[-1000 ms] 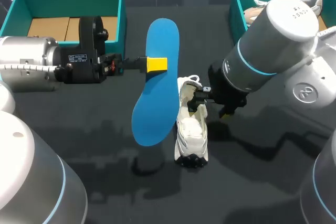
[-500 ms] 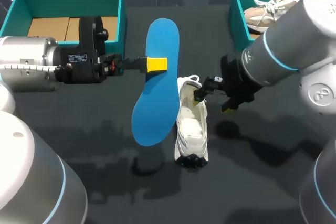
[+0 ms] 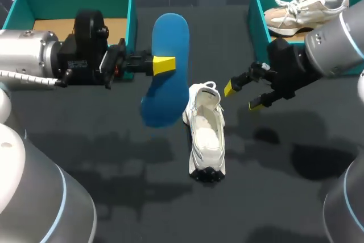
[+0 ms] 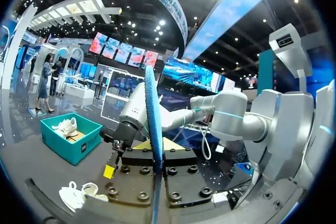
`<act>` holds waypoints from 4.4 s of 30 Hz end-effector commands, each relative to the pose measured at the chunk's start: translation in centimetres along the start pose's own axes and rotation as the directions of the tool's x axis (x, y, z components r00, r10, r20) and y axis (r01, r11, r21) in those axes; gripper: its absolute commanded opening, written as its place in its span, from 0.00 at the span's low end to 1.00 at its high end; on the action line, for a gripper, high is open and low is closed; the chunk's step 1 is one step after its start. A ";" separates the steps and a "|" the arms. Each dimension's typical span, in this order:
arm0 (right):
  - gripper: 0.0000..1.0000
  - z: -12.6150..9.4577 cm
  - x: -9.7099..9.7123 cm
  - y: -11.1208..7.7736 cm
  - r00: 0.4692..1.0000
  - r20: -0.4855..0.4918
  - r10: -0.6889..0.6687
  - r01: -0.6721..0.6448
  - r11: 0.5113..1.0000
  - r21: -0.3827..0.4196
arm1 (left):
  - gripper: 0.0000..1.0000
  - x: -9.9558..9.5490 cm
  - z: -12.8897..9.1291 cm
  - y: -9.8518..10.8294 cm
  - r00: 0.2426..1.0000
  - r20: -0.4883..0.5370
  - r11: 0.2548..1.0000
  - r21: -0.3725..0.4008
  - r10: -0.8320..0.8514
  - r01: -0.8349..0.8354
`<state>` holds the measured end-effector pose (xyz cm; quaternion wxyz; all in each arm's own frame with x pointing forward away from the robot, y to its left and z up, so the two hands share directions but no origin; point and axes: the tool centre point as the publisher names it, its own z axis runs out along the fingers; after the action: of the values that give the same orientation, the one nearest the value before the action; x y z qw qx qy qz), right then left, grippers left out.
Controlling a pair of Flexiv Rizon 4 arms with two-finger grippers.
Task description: Take the shoe out of the shoebox, open the shoe tongue, remove and reinsert the insole, then place the shoe into the shoebox
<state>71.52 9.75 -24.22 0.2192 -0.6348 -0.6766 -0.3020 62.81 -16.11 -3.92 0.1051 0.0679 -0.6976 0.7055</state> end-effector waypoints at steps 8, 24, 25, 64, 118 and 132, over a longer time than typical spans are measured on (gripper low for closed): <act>1.00 -1.5 1.1 0.2 0.993 -0.120 0.014 -0.016 1.000 -0.009 | 0.00 -1.9 0.5 0.3 0.755 -0.107 0.758 -0.018 0.647 -0.652; 1.00 -5.2 3.4 2.1 0.953 -0.301 0.003 -0.035 0.994 -0.101 | 0.00 -4.2 1.3 3.1 0.062 -0.132 0.080 0.132 0.989 -0.988; 1.00 -5.4 3.6 2.3 0.950 -0.312 0.001 -0.036 0.994 -0.107 | 0.00 -4.4 1.3 3.4 0.016 -0.130 0.035 0.145 0.991 -0.989; 1.00 -5.9 6.0 5.3 0.820 -0.571 -0.023 -0.016 0.998 -0.064 | 0.00 -9.0 3.1 6.3 -0.733 0.002 -0.703 0.287 0.680 -0.651; 0.78 1.0 9.9 7.5 0.849 -0.529 0.002 -0.040 0.997 -0.061 | 0.00 -13.6 4.8 10.1 -0.381 -0.054 -0.379 0.035 0.923 -0.925; 0.40 2.1 10.9 6.0 0.833 -0.553 0.016 -0.047 0.998 -0.041 | 0.00 -14.3 5.4 10.3 -0.378 -0.066 -0.376 0.043 0.924 -0.926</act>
<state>76.79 18.76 -17.29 0.3942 -0.5358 -0.5673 -0.4855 73.50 -21.88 -17.16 -0.5013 -0.5664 -0.4538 0.4712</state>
